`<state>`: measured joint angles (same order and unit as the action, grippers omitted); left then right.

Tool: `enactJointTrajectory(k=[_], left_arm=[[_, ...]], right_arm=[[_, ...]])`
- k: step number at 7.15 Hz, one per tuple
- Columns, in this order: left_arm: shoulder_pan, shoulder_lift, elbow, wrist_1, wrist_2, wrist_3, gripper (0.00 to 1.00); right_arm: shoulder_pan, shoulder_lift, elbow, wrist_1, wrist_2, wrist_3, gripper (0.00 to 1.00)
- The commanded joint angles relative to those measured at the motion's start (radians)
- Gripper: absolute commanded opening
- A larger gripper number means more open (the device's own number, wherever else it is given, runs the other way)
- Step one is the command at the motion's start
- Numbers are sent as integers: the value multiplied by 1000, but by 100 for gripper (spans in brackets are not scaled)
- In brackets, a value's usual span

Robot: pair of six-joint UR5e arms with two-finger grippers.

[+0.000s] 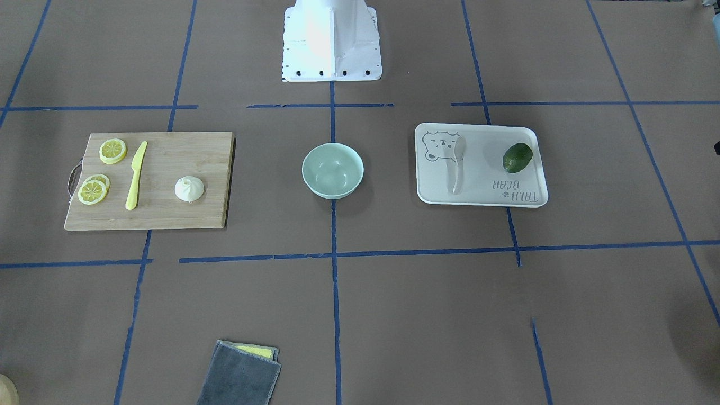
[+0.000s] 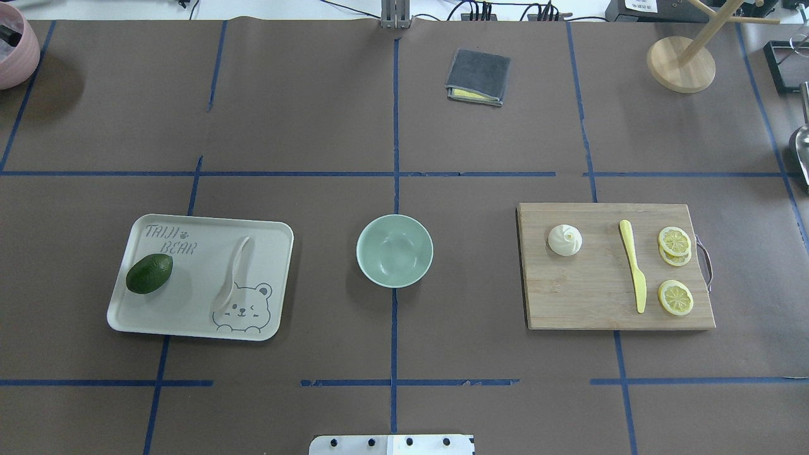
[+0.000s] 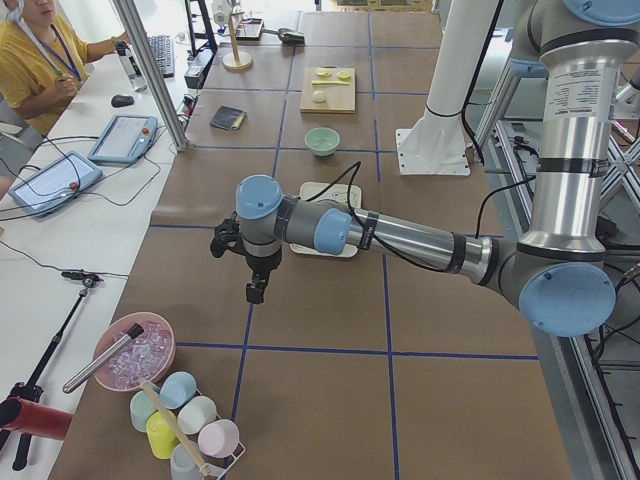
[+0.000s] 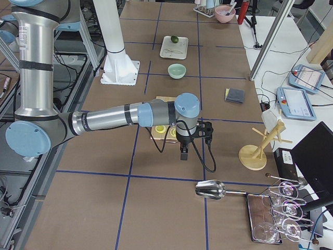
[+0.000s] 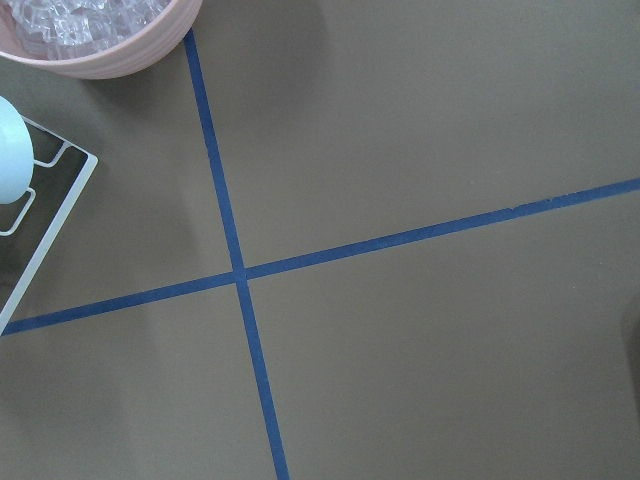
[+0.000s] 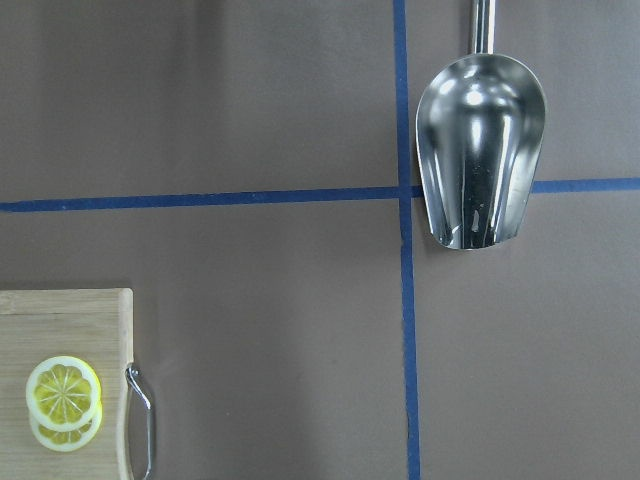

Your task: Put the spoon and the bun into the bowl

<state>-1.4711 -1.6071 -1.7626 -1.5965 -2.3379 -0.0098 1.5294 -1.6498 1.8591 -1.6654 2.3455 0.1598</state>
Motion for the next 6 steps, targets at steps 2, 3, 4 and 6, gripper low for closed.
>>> enactJointTrajectory(k=[2, 3, 4, 6], left_arm=[[1, -13, 20, -31, -11, 27, 100], [-3, -10, 17, -30, -18, 25, 100], [-5, -7, 37, -37, -27, 28, 100], [183, -16, 17, -198, -35, -34, 100]], right_arm=[[-5, -10, -9, 6, 0, 3, 100], [-6, -10, -8, 7, 3, 4, 100], [-9, -10, -9, 7, 3, 7, 100], [-25, -16, -12, 6, 11, 17, 100]])
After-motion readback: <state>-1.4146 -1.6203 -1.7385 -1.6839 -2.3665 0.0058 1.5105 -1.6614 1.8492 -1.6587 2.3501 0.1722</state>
